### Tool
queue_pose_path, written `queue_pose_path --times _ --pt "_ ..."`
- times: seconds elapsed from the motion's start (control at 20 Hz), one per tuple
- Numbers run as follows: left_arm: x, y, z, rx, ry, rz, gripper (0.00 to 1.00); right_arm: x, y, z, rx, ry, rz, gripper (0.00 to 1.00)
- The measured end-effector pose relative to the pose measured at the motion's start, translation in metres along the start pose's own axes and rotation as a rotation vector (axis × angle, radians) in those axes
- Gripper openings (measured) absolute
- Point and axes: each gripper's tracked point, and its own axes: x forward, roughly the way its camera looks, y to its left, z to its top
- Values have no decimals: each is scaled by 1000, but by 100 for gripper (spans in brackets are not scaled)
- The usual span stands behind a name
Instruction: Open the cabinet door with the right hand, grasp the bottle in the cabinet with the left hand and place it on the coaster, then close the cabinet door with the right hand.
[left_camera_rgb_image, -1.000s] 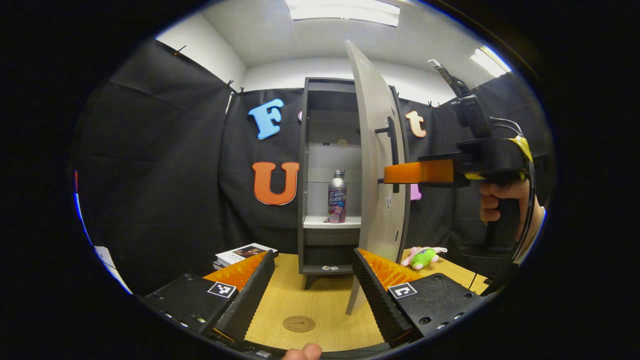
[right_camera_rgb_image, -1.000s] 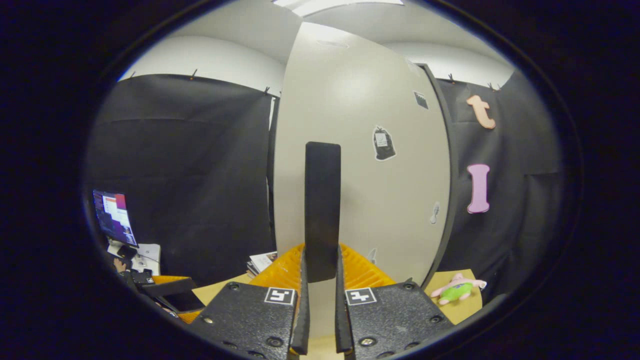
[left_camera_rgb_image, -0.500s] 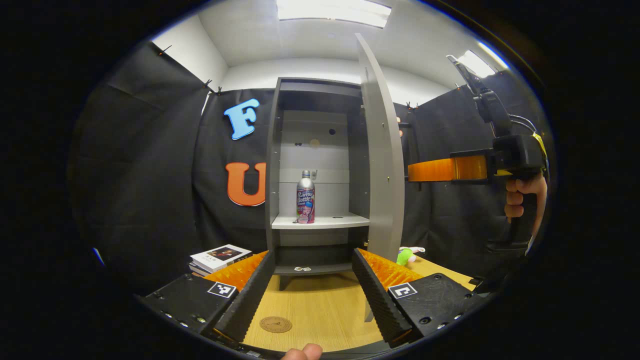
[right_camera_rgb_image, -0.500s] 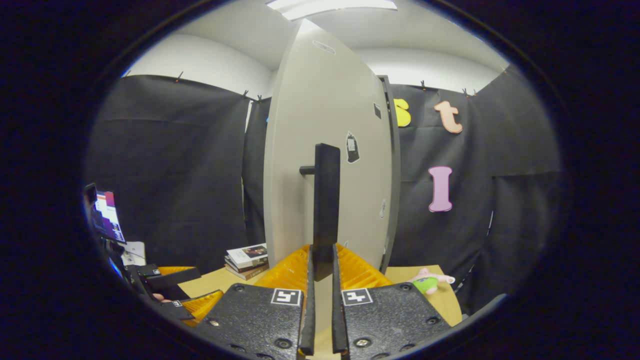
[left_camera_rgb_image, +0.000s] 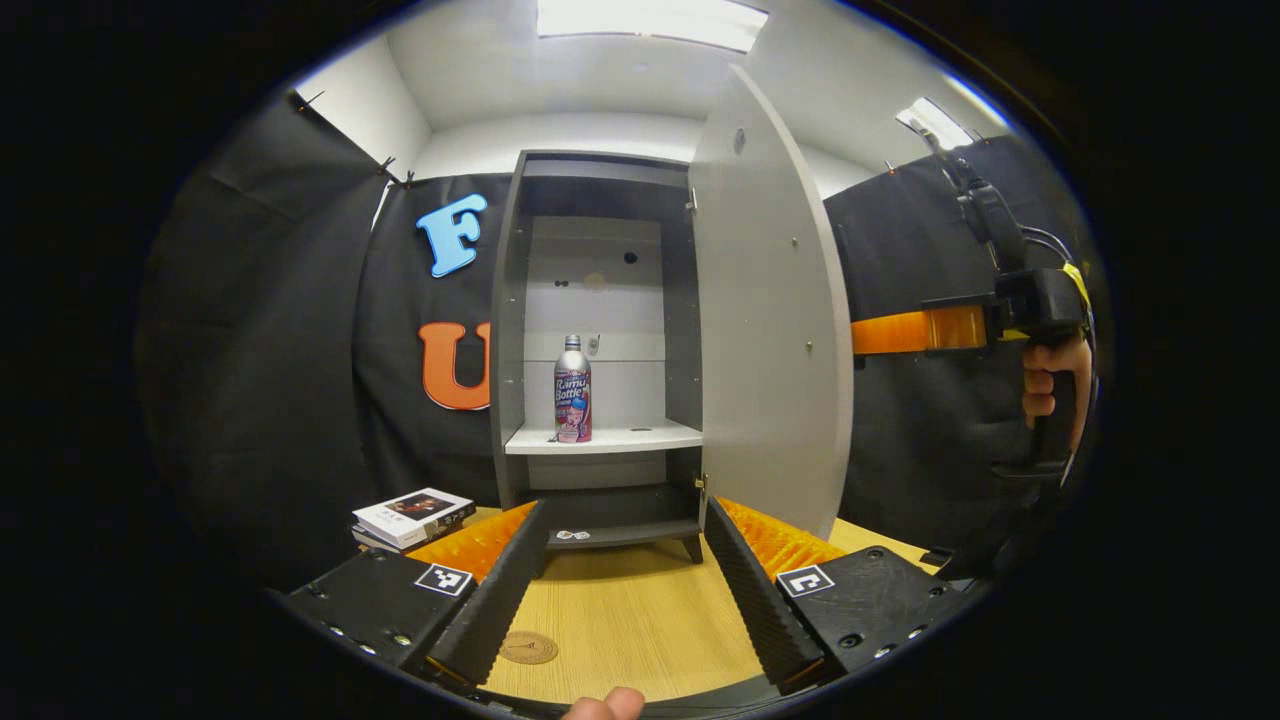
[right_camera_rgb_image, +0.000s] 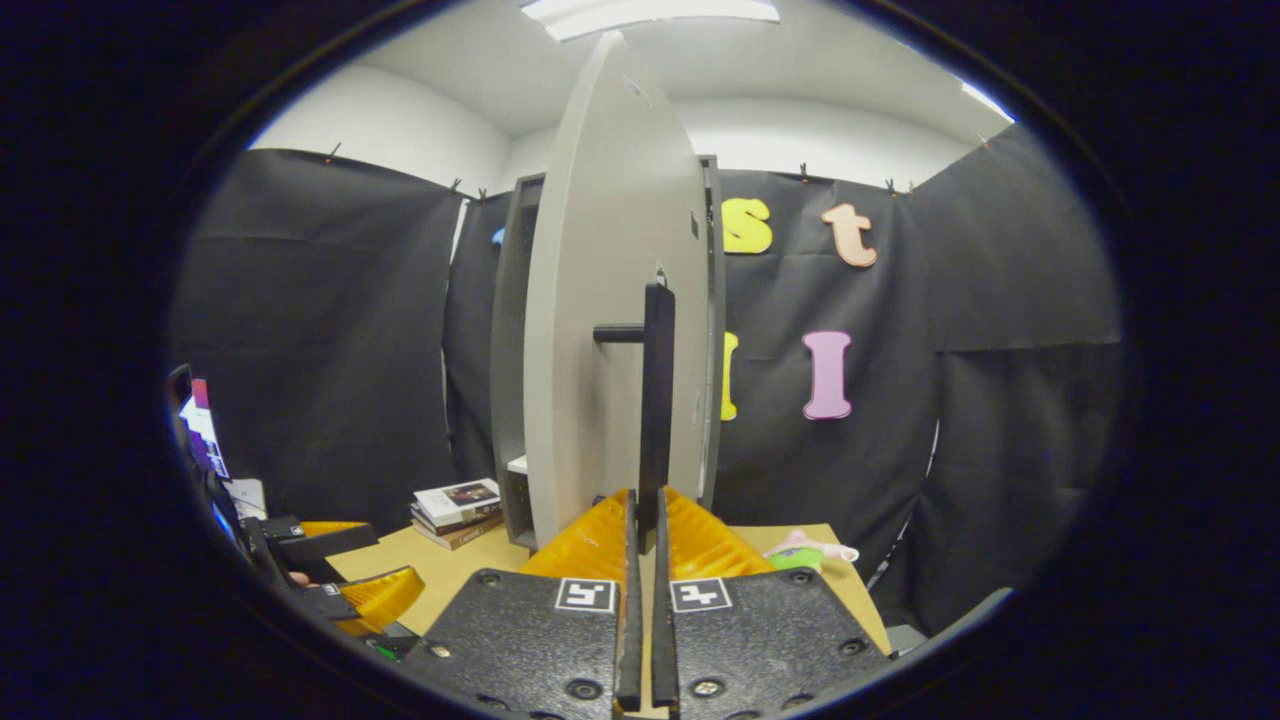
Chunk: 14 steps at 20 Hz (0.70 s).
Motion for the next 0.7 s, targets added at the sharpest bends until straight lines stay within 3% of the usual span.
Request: queue_pose_path --times 0.5,0.7 --pt "7 -9 -2 -13 9 -9 95 -9 -56 0 47 -24 -108 5" --pt "8 -12 -3 -11 9 -7 95 -9 -54 -5 61 -24 -86 5"
